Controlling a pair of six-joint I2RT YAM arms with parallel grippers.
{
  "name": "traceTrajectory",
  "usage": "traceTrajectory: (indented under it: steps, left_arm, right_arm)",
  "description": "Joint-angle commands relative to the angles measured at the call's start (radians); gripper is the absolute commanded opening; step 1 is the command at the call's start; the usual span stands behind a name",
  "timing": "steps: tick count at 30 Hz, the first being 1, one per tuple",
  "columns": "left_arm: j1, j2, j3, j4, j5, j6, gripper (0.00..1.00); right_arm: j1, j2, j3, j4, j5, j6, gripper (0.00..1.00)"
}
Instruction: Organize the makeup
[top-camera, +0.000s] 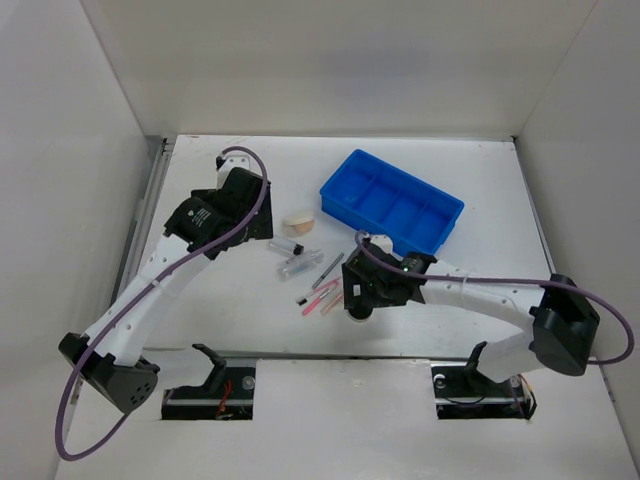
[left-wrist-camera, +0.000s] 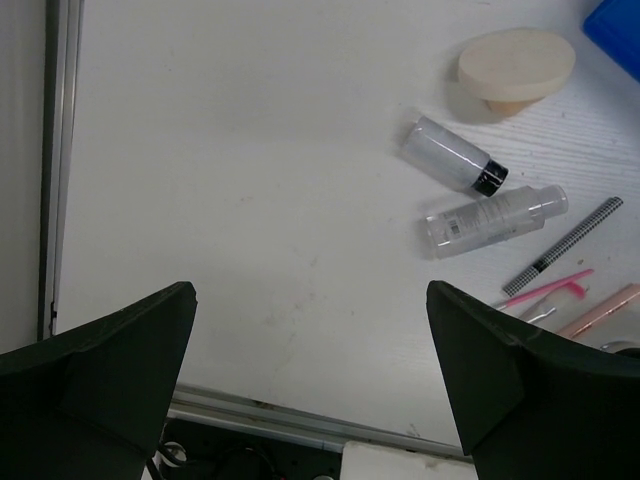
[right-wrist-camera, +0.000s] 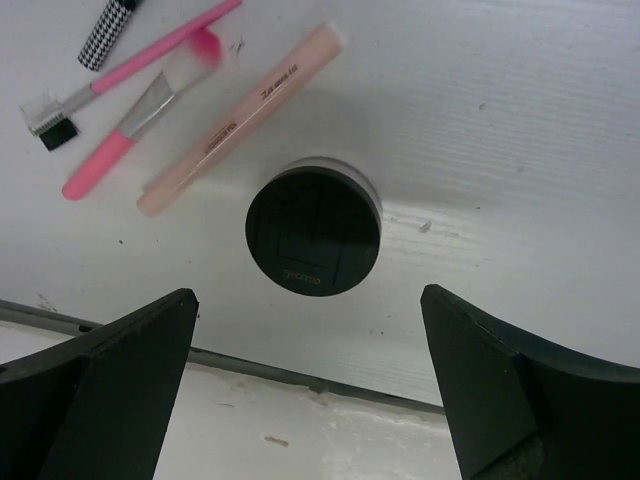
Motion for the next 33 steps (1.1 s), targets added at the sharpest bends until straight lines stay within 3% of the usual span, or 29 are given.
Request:
traceTrajectory:
  steps: [1, 21, 28, 33]
  left_arm:
    - [-0.001, 0.007, -0.021, -0.005, 0.021, -0.017, 1.00]
    - [-0.001, 0.016, -0.050, 0.004, 0.021, -0.026, 1.00]
    - [-0.001, 0.016, -0.059, 0.004, 0.021, -0.026, 1.00]
    - [-0.001, 0.016, -0.059, 0.004, 0.021, -0.026, 1.00]
  right_arm:
    - [0.031, 0.037, -0.013, 0.083, -0.002, -0.008, 1.00]
    - [0.051, 0.247, -0.022, 0.186, 0.044, 0.032, 1.00]
    - [0.051, 0.247, -0.022, 0.195, 0.079, 0.072, 0.89]
    - [0.051, 0.247, -0.002, 0.163, 0.110, 0.101, 0.75]
